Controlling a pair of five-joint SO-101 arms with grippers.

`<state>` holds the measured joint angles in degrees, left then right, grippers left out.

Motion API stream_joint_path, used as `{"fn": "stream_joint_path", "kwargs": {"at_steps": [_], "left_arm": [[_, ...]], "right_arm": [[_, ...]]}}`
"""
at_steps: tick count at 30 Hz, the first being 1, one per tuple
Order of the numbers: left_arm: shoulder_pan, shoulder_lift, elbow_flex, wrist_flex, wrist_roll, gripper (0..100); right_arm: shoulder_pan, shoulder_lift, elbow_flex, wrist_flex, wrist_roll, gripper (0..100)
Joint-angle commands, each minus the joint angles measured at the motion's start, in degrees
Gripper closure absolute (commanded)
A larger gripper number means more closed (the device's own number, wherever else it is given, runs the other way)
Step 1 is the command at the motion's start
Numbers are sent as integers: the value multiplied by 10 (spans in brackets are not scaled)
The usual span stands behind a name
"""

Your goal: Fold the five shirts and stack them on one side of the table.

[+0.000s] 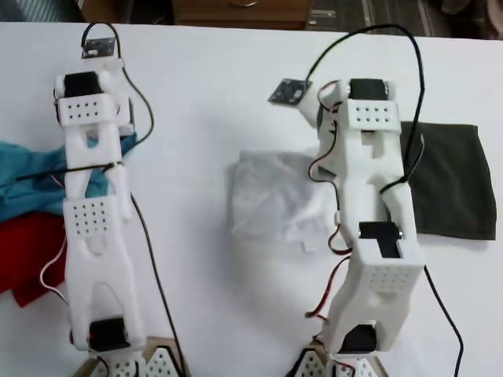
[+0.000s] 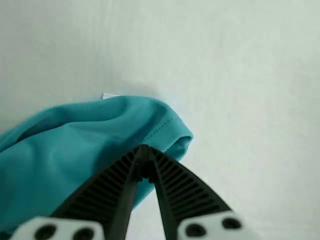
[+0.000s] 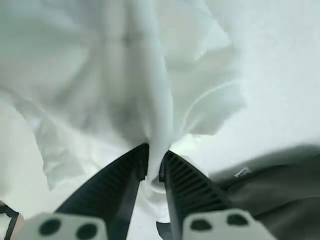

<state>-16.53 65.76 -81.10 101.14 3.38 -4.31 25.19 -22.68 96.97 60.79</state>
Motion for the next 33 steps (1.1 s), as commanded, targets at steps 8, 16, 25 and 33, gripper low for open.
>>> {"fn": "stream_joint_path", "kwargs": {"at_steps": [8, 16, 25, 33], "left_arm": [[-8, -6, -22, 8, -3, 977], [-16, -9, -26, 8, -3, 977], [-18, -5, -25, 4, -3, 977], [-18, -5, -26, 4, -3, 977]], "right_arm": [[33, 40, -15, -2, 3, 855], [84, 44, -12, -1, 20, 850], [63, 44, 86, -5, 33, 849], [65, 43, 86, -6, 62, 981]]}}
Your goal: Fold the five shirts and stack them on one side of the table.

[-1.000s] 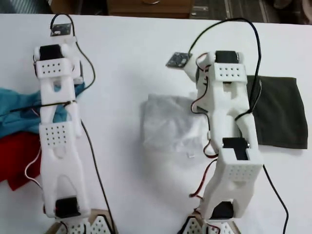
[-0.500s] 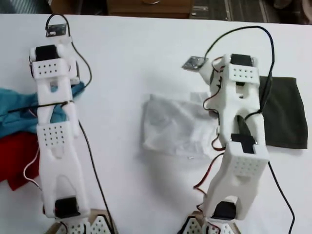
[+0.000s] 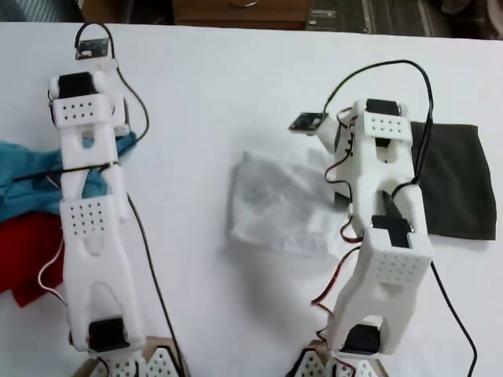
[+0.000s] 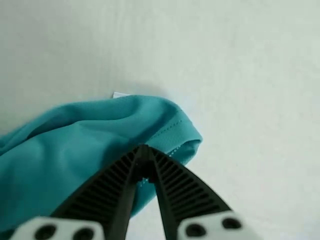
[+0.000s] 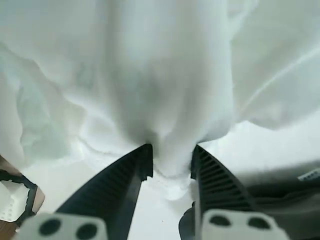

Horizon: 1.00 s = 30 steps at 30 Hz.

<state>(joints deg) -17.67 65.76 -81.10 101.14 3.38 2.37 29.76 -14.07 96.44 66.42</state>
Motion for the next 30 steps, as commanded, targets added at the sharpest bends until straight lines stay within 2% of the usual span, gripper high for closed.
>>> {"fn": "stream_joint_path", "kwargs": {"at_steps": [1, 7, 21, 26, 30], "left_arm": [[-7, -5, -26, 4, -3, 977], [-7, -6, -26, 6, -3, 977], [-7, -5, -22, 4, -3, 977], [-7, -5, -23, 4, -3, 977], [-7, -5, -22, 4, -3, 977]], "right_arm": [[-2, -5, 0, 1, 5, 985], [11, -9, -35, 4, 8, 978], [-11, -4, -285, 11, 10, 978], [-36, -1, -299, 8, 53, 978], [-57, 28, -309, 1, 57, 977]]}}
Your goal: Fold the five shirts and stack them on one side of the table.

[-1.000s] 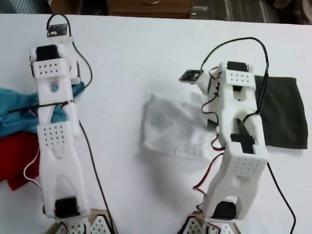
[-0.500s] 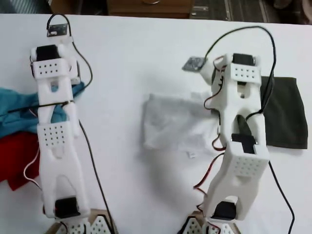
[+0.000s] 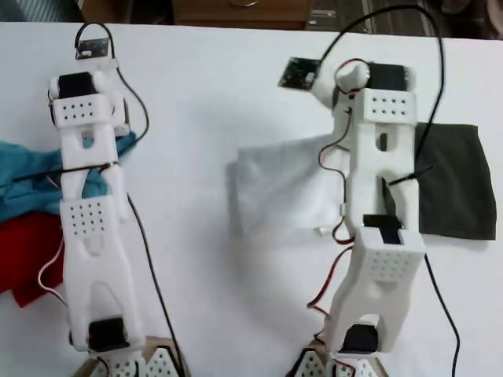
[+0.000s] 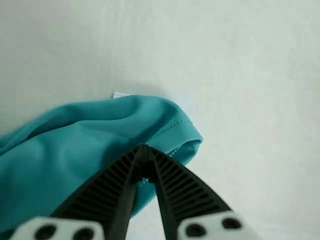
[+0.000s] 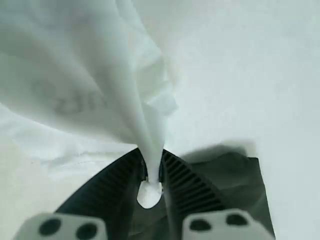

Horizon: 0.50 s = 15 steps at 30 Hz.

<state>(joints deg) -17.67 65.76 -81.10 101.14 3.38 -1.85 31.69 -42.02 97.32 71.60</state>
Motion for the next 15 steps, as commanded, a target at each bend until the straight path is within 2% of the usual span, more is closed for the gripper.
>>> {"fn": "stream_joint_path", "kwargs": {"at_steps": [1, 8, 13, 15], "left_arm": [[-7, -5, -22, 4, -3, 977], [-7, -5, -22, 5, -3, 977], [-5, -5, -22, 5, -3, 977], [-4, -4, -22, 5, -3, 977]], "right_arm": [[-17, 18, -38, -12, 5, 977], [-15, 110, -118, -22, 2, 978], [0, 165, -159, -22, -51, 967], [5, 174, -171, -22, -73, 915]]}}
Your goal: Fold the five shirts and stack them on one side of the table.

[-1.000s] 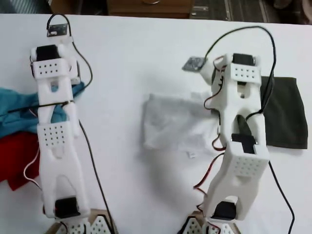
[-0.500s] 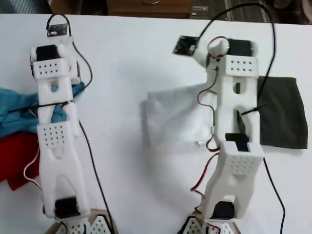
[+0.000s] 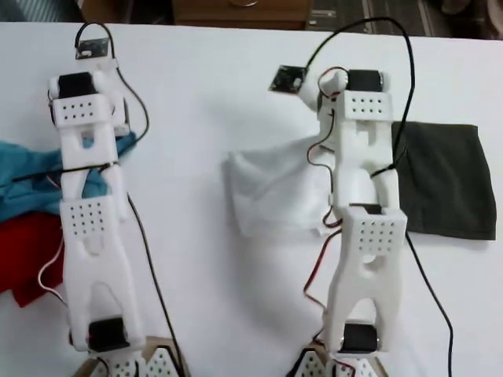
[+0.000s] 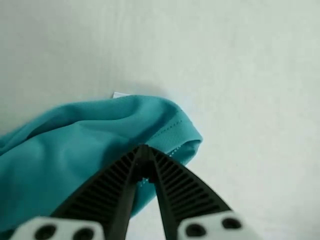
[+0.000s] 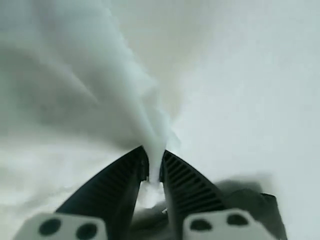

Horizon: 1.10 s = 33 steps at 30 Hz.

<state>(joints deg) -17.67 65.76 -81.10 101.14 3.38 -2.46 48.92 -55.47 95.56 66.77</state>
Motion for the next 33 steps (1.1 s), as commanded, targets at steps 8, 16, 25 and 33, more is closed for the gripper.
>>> {"fn": "stream_joint_path", "kwargs": {"at_steps": [8, 16, 25, 33], "left_arm": [[-3, -4, -22, 7, -4, 977], [113, -10, -21, 12, -59, 977], [253, -18, -21, 13, -104, 977], [353, -17, -21, 12, -103, 977]], "right_arm": [[29, 2, -161, 23, -55, 789], [-13, -39, -123, 25, -241, 981], [14, -190, 242, 24, -288, 978], [36, -430, 555, -20, -200, 978]]}}
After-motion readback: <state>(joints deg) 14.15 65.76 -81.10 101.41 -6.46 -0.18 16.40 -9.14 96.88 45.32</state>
